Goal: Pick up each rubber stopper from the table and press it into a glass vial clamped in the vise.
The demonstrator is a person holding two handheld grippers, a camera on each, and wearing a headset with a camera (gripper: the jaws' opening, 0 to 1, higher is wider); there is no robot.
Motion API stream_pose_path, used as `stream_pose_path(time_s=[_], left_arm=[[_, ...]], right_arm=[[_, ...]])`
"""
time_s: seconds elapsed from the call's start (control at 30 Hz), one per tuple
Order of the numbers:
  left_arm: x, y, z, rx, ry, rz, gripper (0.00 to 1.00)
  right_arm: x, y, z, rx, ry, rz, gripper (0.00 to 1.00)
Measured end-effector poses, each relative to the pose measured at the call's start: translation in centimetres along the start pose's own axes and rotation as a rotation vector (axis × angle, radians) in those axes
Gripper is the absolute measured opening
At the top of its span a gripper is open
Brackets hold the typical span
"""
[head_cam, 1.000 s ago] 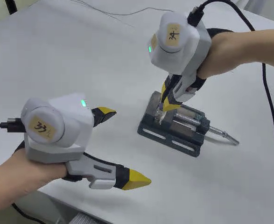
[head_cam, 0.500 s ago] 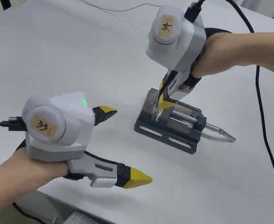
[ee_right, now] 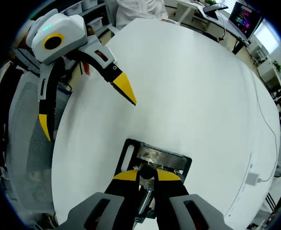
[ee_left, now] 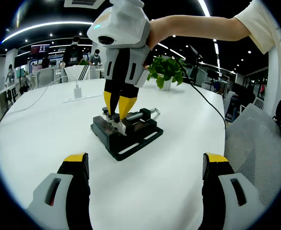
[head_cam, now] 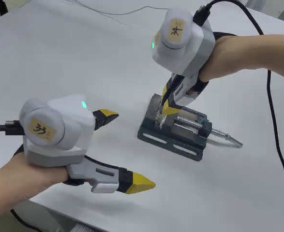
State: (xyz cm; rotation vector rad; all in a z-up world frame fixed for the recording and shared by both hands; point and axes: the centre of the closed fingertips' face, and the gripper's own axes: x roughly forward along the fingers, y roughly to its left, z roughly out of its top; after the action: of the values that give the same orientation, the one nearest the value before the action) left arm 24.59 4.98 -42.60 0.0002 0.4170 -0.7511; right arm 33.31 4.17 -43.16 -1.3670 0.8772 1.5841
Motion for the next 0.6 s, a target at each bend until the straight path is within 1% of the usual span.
stream_pose_path(time_s=[0.13,0.2,0.3,0.37,0.4,0.47,0.57,0.6], left_arm=[[0.0,-0.1,-0.1,-0.001,0.003,-0.001,0.98],[0.0,-0.1,-0.1,-0.001,0.005,-0.001,0.98],[0.0,0.0,-0.2,-0.004,0.005,0.0,0.98],[0.0,0.1,-0.2,-0.004,0.005,0.0,0.98],[0.0,0.1,-0.2,-0.003,0.006,-0.001,0.98],[0.0,0.1,-0.1,-0.001,0.005,-0.002,0.98],[0.0,0.1,0.0,0.001,0.006,-0.003,0.98],[0.0,0.2,0.0,0.002,0.005,-0.002,0.98]], right_arm=[[0.0,0.1,-0.1,-0.034,0.011,-0.003,0.08],[-0.1,0.4,-0.1,-0.035,0.012,-0.005,0.09],[-0.1,0.4,-0.2,-0.042,0.012,-0.003,0.11],[-0.2,0.2,-0.4,-0.051,0.017,-0.02,0.13],[-0.3,0.3,-0.4,-0.051,0.012,-0.013,0.14],[-0.7,0.1,-0.5,-0.042,0.002,-0.022,0.16],[-1.1,0.1,-0.5,-0.044,-0.004,-0.022,0.14],[-1.2,0.1,-0.5,-0.045,-0.005,-0.022,0.1]])
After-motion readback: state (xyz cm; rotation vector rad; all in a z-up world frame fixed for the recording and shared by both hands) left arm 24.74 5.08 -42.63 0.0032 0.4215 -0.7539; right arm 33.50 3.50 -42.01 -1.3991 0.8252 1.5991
